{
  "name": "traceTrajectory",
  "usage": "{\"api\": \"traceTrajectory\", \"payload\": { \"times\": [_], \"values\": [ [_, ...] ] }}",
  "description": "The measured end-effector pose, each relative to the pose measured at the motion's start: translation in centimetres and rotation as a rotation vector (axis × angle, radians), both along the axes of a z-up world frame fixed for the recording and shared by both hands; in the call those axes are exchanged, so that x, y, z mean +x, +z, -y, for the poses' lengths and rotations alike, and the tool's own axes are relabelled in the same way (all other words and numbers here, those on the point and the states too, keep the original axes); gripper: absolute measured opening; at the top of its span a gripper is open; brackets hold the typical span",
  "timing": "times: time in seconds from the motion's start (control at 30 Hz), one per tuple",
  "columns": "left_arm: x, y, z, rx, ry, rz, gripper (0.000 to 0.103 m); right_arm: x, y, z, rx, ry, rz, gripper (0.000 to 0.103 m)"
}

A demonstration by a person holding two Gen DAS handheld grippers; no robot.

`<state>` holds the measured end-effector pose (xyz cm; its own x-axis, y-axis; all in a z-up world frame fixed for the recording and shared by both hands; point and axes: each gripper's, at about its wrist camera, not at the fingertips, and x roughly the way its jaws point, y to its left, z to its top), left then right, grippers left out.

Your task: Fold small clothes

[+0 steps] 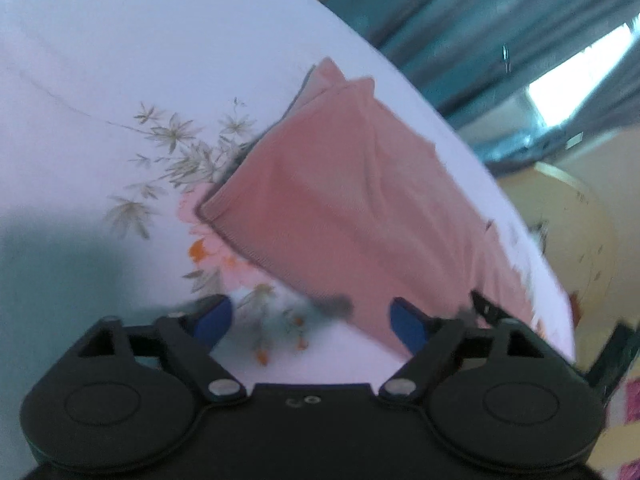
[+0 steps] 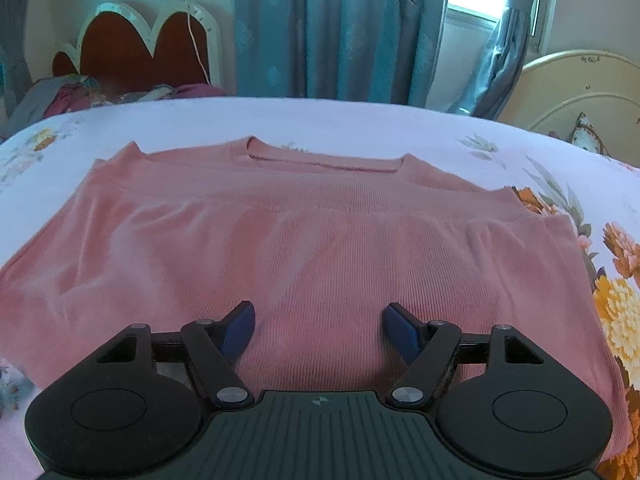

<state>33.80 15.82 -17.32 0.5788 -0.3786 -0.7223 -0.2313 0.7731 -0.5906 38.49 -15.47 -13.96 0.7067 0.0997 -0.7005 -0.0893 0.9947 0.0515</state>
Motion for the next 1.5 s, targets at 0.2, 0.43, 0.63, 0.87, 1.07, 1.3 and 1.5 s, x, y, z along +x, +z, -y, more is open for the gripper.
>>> {"api": "traceTrajectory", "payload": {
  "times": [0.2, 0.43, 0.63, 0.87, 1.07, 1.3, 1.5],
  "values": [
    [2.6, -1.4, 0.9, -0.105, 0.133, 0.078, 0.091, 0.5, 1.0, 0.4, 0.082, 0.044, 0.025, 0.044],
    [5.4, -2.6, 2.2, -0.123, 0.238, 0.201, 0.060, 1.6, -0.5, 0.5, 0.049, 0.073, -0.009, 0.044],
    [5.9, -4.4, 1.4, -0.164, 0.338, 0.183, 0.015, 1.5, -0.7, 0.5, 0.026, 0.097, -0.002, 0.044],
    [5.2, -2.8, 2.1, -0.129, 0.374, 0.218, 0.011, 1.6, -0.9, 0.9, 0.040, 0.113, -0.004, 0.044],
    [7.2, 3.3, 7.1, 0.076, 0.182, 0.342, 0.011, 1.4, 0.4, 3.4, 0.158, 0.081, 0.010, 0.045],
    [9.2, 8.6, 20.0, 0.181, -0.173, 0.489, 0.011, -0.6, 2.4, 10.8, 0.209, -0.036, 0.050, 0.045],
    [6.3, 6.9, 33.0, 0.193, -0.512, 0.529, 0.011, -3.9, 2.0, 20.4, 0.220, -0.238, 0.032, 0.045]
  ]
}}
